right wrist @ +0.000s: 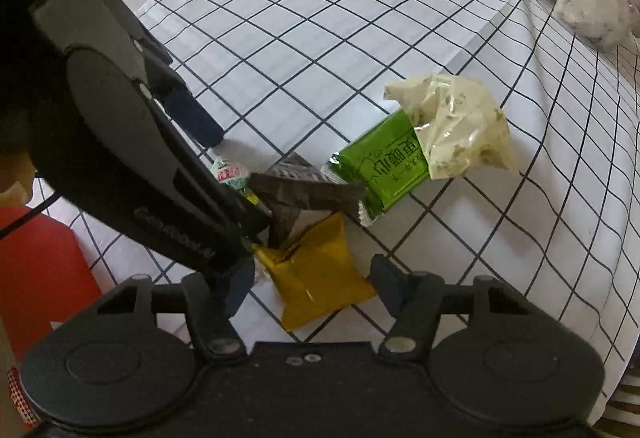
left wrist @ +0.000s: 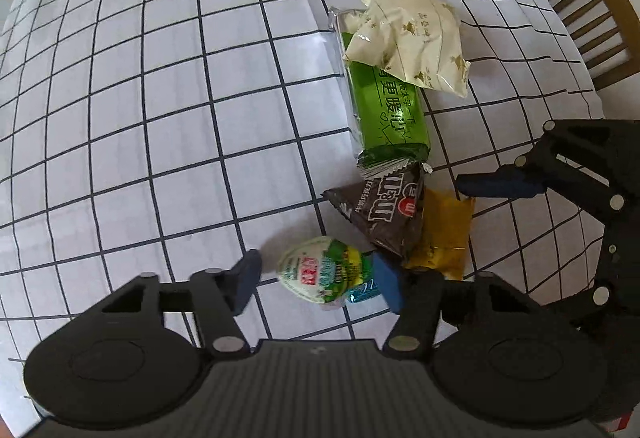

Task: Organize snacks
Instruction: 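Grip the green-white round candy with the left tool while the right tool grips the yellow packet, then carry the round candy with the left tool while the right tool carries the yellow packet into the box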

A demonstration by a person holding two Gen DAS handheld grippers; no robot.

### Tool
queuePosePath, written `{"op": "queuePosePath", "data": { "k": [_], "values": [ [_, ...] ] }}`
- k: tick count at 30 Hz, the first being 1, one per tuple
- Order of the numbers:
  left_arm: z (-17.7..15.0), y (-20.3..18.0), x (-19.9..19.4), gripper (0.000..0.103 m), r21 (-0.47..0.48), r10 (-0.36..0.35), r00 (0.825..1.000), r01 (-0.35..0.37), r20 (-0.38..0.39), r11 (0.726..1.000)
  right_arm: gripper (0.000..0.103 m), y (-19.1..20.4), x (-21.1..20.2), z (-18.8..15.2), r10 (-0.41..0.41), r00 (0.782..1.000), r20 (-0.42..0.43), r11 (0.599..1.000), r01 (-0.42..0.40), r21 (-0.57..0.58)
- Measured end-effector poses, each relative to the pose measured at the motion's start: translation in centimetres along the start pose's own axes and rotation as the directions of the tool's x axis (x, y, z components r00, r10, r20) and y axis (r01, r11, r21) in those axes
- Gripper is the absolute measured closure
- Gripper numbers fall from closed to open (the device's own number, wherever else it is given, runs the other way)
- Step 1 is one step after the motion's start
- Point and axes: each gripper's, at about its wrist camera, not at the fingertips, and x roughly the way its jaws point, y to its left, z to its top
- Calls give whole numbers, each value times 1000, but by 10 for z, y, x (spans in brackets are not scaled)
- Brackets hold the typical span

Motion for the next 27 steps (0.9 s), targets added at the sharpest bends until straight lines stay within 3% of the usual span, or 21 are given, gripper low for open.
{"op": "queuePosePath", "data": {
  "k": [2,13,27],
  "values": [
    [0,1,-1,53,1,12,1000,-12,6,1000,46,2,0,-1,-2,1000,2,1000,2,-6],
    [-5,13,-7,57,-41,-2,1000,4,31,999,65,5,0,-7,2,1000,-4,1000,-2,-3],
    [-10,38,-34,58,-136,-8,997,19,78,990,66,-14,-30,-20,8,997,72,993,-17,117]
  ]
}}
